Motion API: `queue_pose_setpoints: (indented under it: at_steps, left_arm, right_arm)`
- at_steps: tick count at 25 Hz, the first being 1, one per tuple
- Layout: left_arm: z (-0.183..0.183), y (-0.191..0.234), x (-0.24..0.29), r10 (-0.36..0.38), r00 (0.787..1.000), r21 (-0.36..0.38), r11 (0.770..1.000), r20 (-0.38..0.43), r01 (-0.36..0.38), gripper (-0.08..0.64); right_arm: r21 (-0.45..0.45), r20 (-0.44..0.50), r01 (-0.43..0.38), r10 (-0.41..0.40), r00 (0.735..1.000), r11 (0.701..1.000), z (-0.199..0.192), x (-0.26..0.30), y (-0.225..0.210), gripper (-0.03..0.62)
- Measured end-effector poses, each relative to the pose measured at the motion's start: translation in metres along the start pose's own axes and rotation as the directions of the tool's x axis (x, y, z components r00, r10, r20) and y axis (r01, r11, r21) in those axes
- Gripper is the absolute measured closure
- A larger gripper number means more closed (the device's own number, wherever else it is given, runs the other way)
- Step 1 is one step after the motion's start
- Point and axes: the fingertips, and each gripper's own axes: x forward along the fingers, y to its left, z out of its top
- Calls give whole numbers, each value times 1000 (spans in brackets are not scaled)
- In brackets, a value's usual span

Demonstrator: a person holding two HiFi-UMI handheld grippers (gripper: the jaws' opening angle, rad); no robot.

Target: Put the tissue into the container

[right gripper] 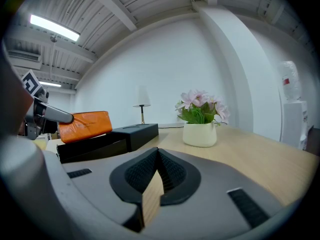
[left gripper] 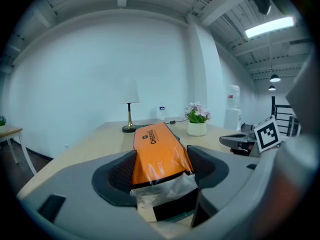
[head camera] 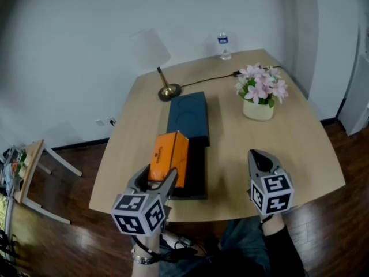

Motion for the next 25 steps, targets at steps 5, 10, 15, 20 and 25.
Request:
queue_pose_setpoints:
  at_steps: [5, 10, 15, 20, 25]
  left_arm:
    - [-5, -16, 3, 27, 999, 11, 1000, -34, -27, 233]
    - [-29, -23, 22, 45, 994, 1, 999, -100, -45, 227]
    - [-39, -26, 28, 34, 996, -20, 999, -86, -36, 100]
    - [-31, -28, 13, 5, 999, -17, 1000, -45, -6, 26]
    - [40, -57, -21, 8, 984, 110, 994, 178, -28, 28]
  right_arm:
    - [-2, -1, 2, -2, 1000, 1000, 0, 0, 1, 600]
    - [-4, 2, 6, -6, 1000, 1000, 1, 0, 0, 600]
    - [-3, 0, 3, -3, 1000, 1000, 0, 0, 1, 601]
    - [0, -1, 3, -3, 1000, 1000, 0, 0, 1, 600]
    - [-1, -5, 2, -2, 1000, 1000, 0, 0, 1, 600]
